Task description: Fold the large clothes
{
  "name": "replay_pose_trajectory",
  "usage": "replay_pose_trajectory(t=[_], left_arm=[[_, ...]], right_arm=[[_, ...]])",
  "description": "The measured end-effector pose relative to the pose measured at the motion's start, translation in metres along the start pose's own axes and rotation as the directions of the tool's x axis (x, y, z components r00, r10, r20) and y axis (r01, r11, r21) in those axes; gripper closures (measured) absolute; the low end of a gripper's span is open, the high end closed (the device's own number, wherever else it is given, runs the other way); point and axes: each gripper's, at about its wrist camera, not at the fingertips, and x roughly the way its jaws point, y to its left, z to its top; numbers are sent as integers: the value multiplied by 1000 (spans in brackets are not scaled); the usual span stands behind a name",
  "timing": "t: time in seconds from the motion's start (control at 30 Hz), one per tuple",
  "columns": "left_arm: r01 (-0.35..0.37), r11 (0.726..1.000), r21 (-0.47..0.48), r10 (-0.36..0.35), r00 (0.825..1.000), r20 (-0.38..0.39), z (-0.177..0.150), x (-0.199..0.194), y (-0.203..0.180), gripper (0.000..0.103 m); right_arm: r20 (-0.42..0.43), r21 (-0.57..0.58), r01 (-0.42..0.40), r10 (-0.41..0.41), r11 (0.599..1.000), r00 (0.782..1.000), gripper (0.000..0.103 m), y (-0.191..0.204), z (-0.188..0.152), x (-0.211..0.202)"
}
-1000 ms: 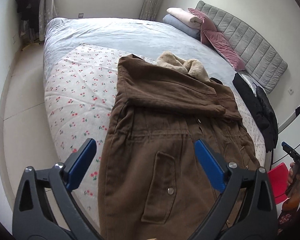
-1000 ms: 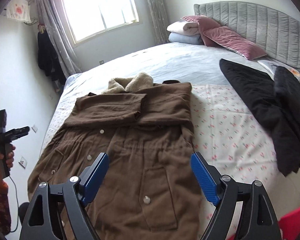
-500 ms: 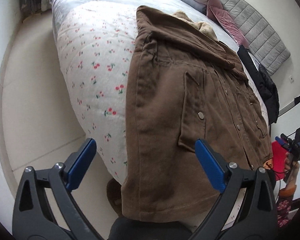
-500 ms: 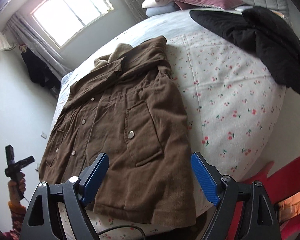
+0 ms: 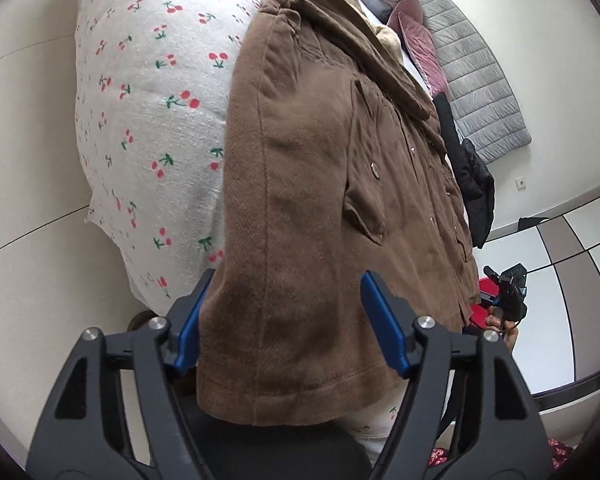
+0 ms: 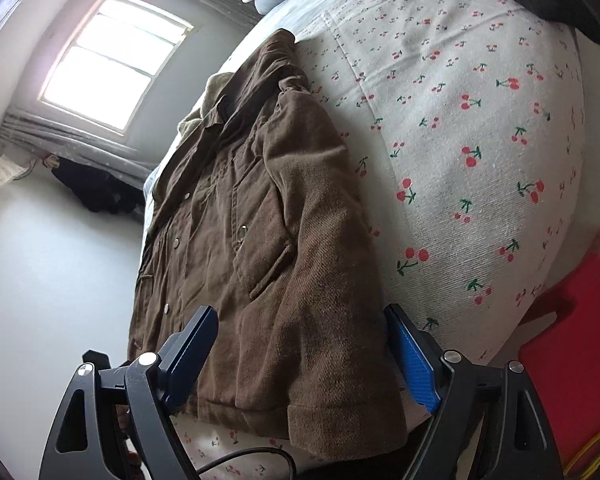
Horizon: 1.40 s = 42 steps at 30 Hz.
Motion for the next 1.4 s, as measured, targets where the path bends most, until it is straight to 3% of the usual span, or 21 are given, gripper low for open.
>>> replay_pose_trajectory(t=[0.13, 0.37, 0.43, 0.57, 0.7, 0.93, 1.13, 1.4], left_arm=[[12, 1000, 17, -12, 1000, -14, -1, 0, -4, 38], [-36, 996, 86, 38, 999, -28, -6, 4, -25, 41], [-72, 993, 97, 75, 997, -28, -5, 7, -31, 46], [-143, 988, 64, 144, 989, -15, -4, 10, -36, 59], [-159, 986, 52, 158, 987, 15, -7, 7, -38, 77], [-121, 993, 8, 120, 991, 58, 3, -11, -53, 86], [-79, 996, 47, 71, 985, 155, 42, -48, -91, 90], [-60, 992, 113, 39, 983, 180, 109, -58, -141, 91]], right_arm=[[-8, 3, -14, 14, 1000, 1000, 21, 2, -1, 4], [-65, -38, 12, -15, 999, 998, 38, 8, -9, 8], [-75, -56, 21, -26, 998, 997, 45, 12, -11, 10], [-95, -83, 48, -56, 995, 994, 67, 17, -14, 15], [-83, -107, 72, -81, 992, 993, 79, 22, -16, 15], [-39, -137, 73, -79, 988, 996, 87, 46, -12, -3], [36, -222, -5, 13, 975, 999, 90, 104, 13, -34], [74, -331, -2, 28, 944, 997, 91, 184, 73, -40]])
